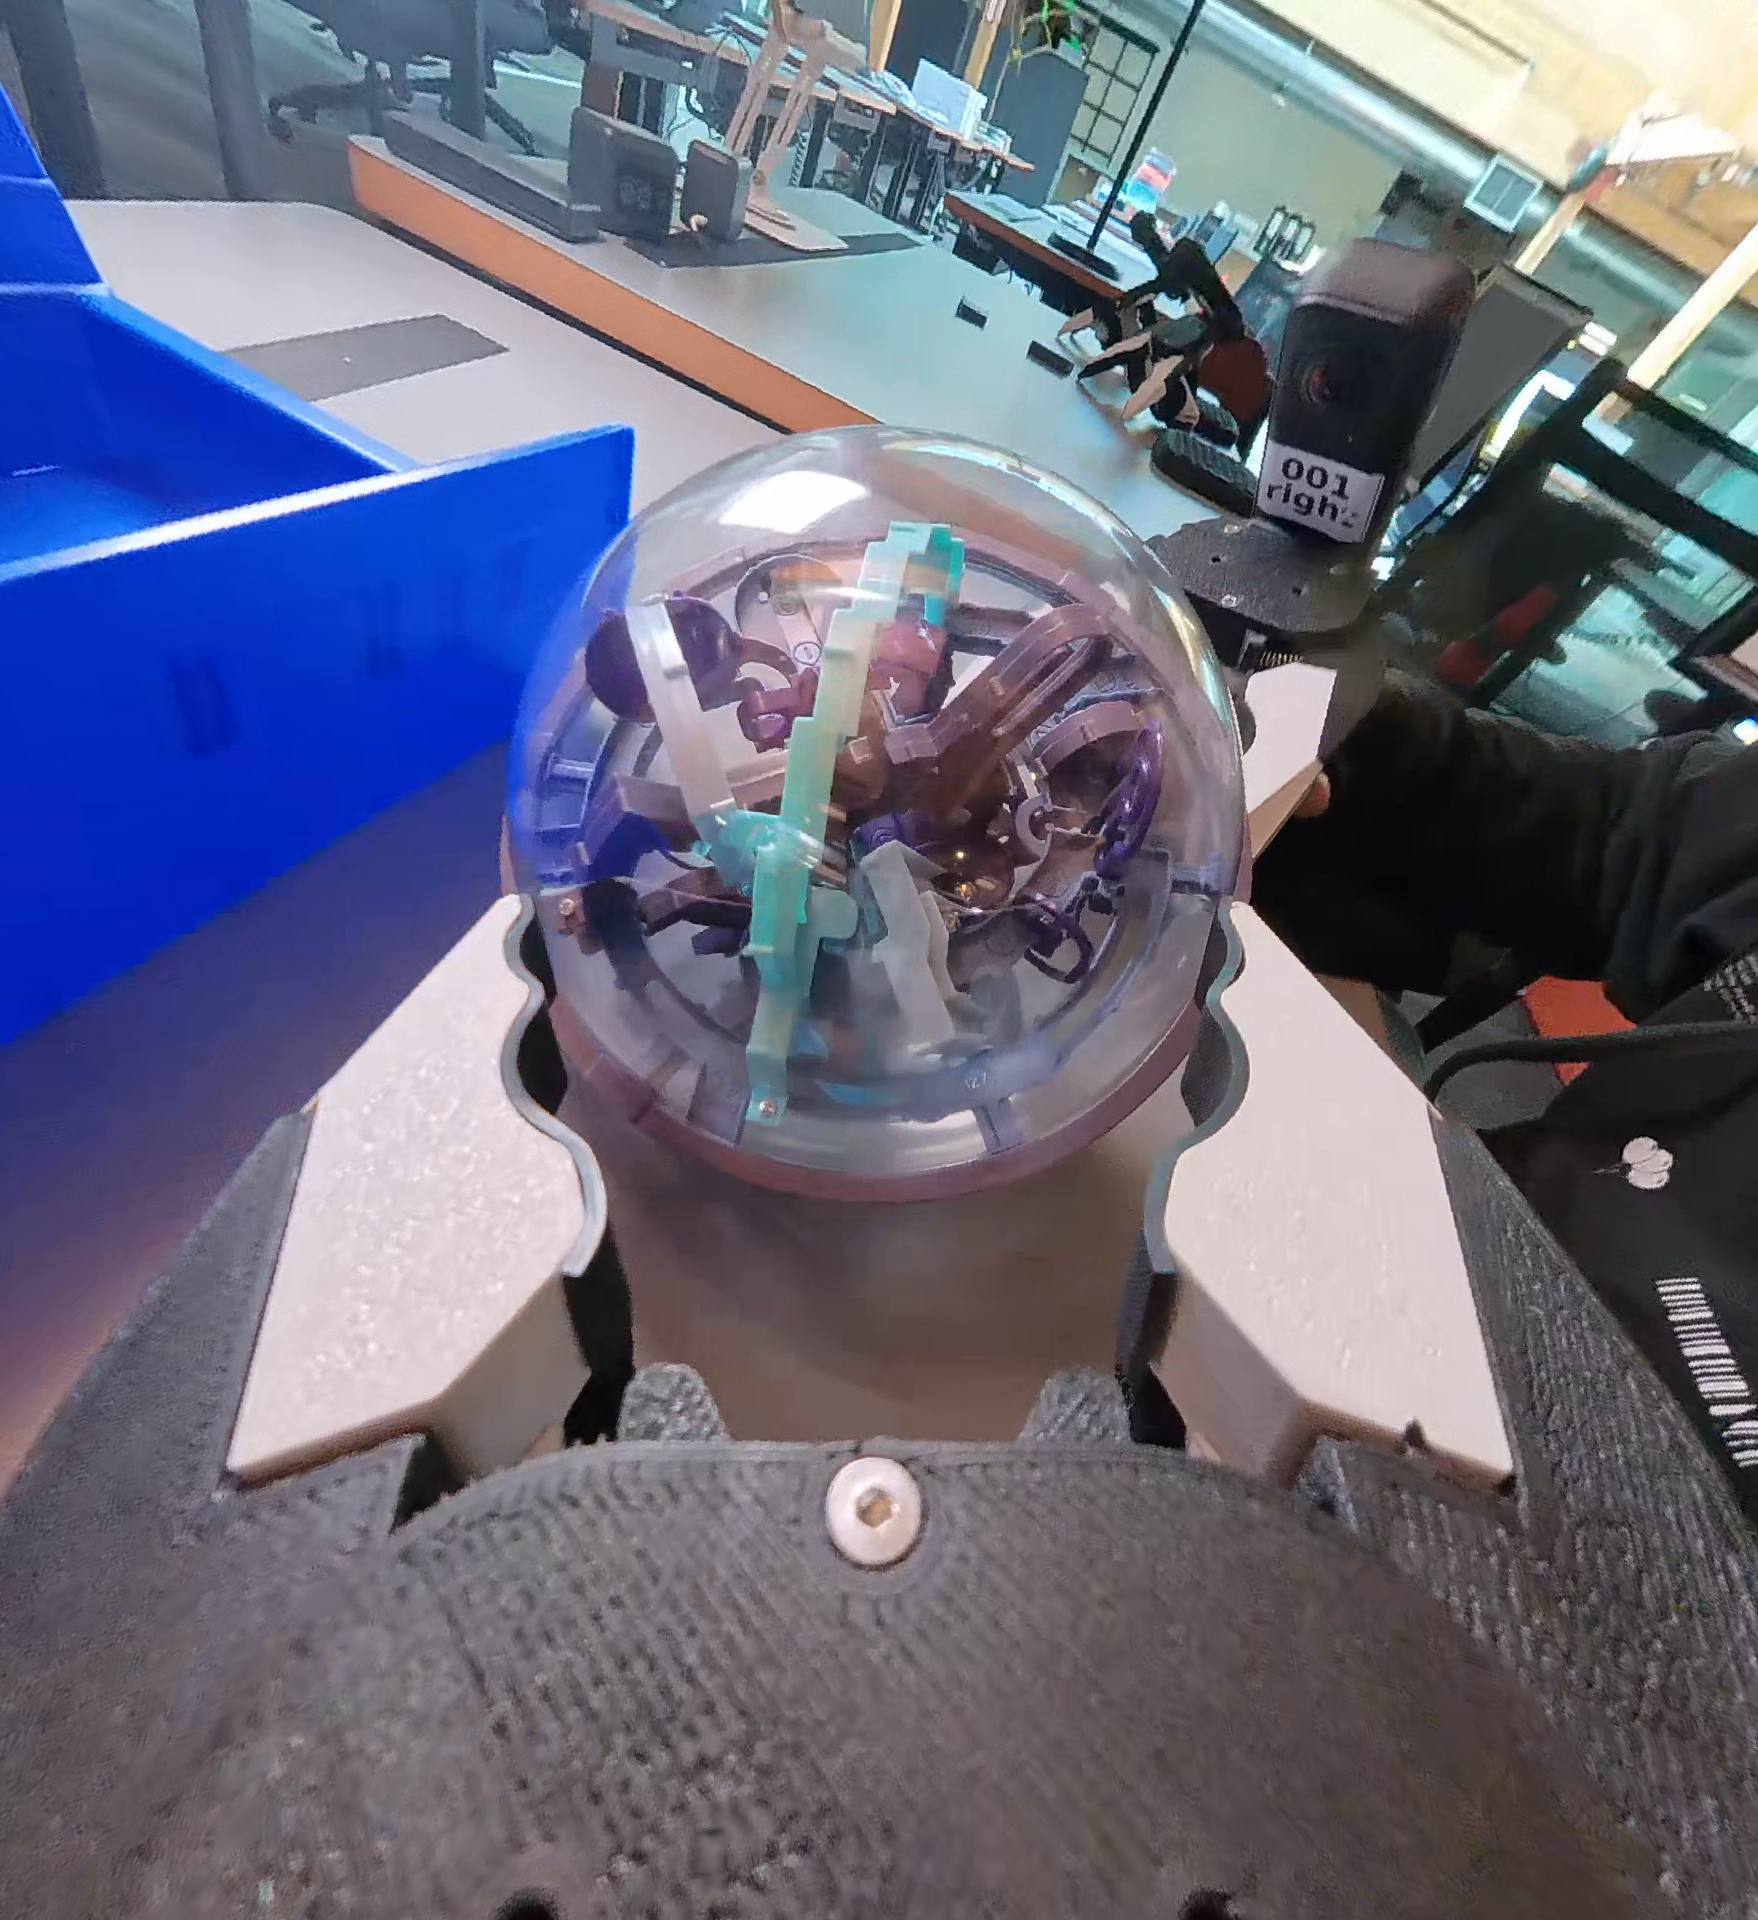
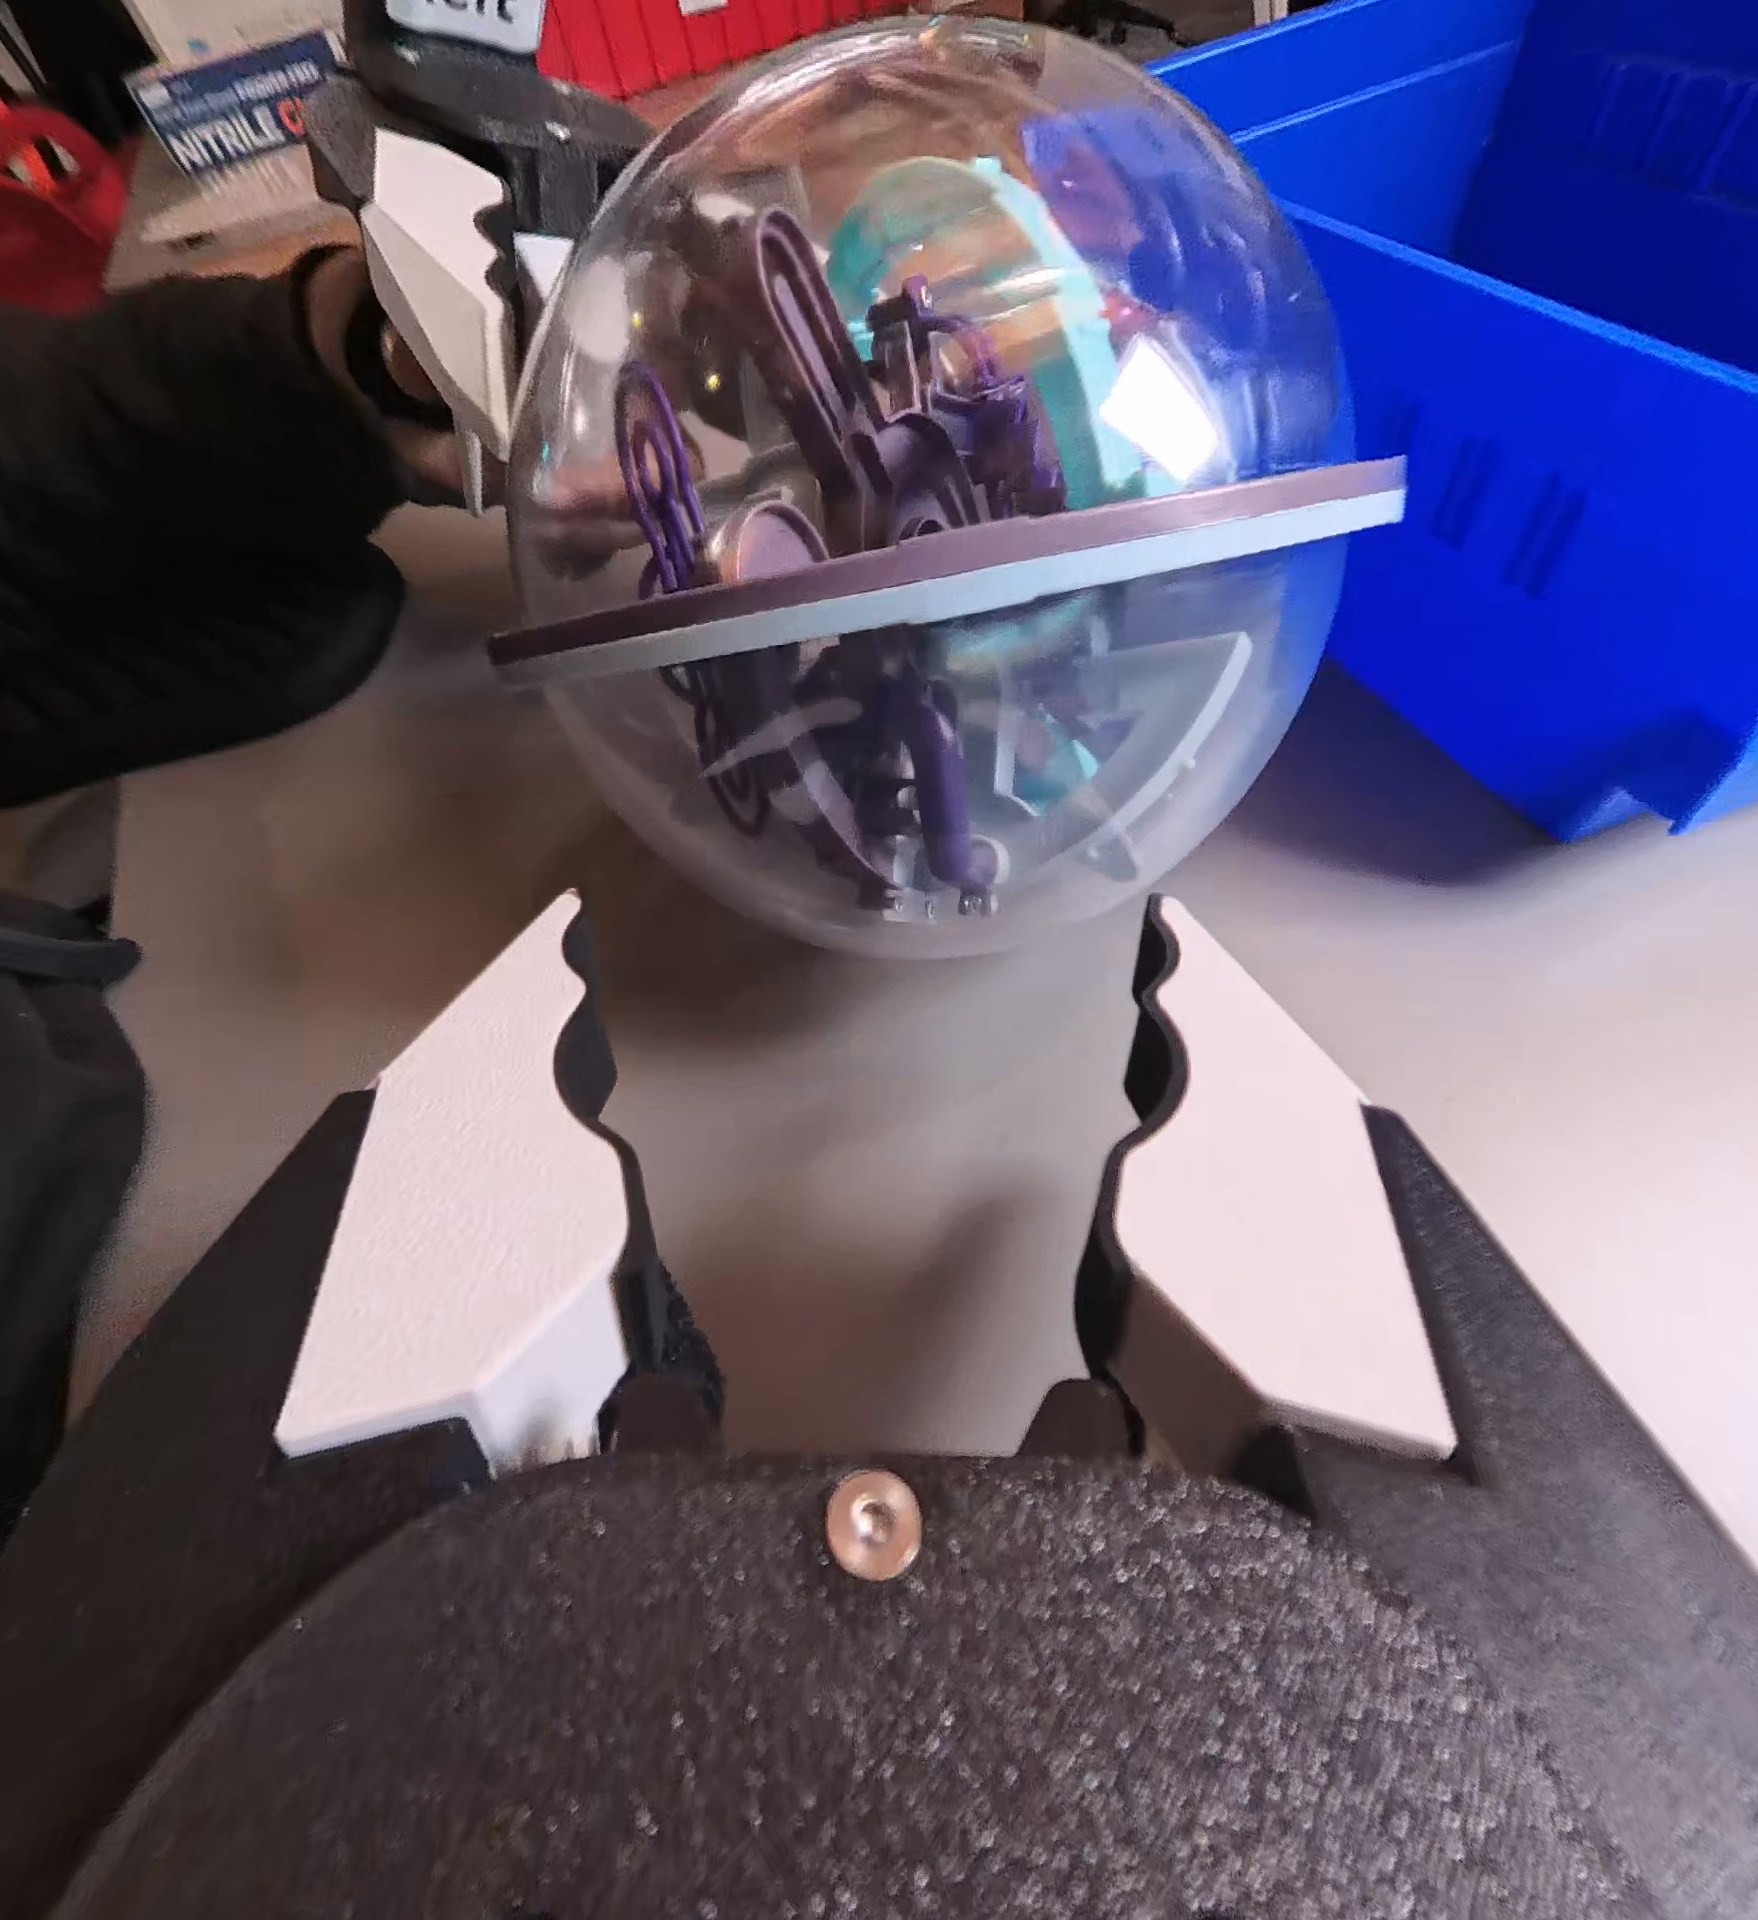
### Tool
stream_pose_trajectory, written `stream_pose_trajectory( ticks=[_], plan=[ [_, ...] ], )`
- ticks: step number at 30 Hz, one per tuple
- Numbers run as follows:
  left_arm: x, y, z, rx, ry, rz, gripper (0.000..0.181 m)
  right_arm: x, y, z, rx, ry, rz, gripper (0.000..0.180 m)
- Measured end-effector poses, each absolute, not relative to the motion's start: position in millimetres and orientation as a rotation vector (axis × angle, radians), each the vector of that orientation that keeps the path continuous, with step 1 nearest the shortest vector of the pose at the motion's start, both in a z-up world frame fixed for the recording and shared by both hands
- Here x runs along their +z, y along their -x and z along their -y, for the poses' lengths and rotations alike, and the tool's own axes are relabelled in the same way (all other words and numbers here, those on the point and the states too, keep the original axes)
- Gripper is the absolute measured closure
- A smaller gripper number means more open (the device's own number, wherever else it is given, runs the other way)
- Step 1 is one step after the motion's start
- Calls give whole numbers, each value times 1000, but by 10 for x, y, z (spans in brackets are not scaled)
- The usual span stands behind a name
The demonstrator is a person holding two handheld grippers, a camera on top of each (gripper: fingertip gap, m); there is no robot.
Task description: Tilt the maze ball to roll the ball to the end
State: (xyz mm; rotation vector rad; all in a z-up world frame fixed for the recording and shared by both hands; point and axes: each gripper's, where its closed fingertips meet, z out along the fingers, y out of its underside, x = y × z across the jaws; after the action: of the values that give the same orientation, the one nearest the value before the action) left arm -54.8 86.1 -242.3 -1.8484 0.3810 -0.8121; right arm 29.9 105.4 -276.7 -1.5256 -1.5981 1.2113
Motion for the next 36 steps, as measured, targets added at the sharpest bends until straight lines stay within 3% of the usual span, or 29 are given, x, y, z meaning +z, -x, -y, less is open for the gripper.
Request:
stream_pose_trajectory(
  ticks=[5,12,16,36],
  plan=[
    [-2451,584,-783,-796,1878,-439,62,-2799,-225,-1082,1157,1478,1649,80],
    [-2204,644,-864,-676,1738,-767,47,-2700,-151,-1127,1247,1454,1649,90],
    [-2375,539,-917,-550,1777,-958,40,-2591,-114,-1153,1347,1446,1624,96],
    [-2392,815,-1031,-1024,1854,-320,42,-2503,126,-1272,1505,1404,1558,91]
  ],
)
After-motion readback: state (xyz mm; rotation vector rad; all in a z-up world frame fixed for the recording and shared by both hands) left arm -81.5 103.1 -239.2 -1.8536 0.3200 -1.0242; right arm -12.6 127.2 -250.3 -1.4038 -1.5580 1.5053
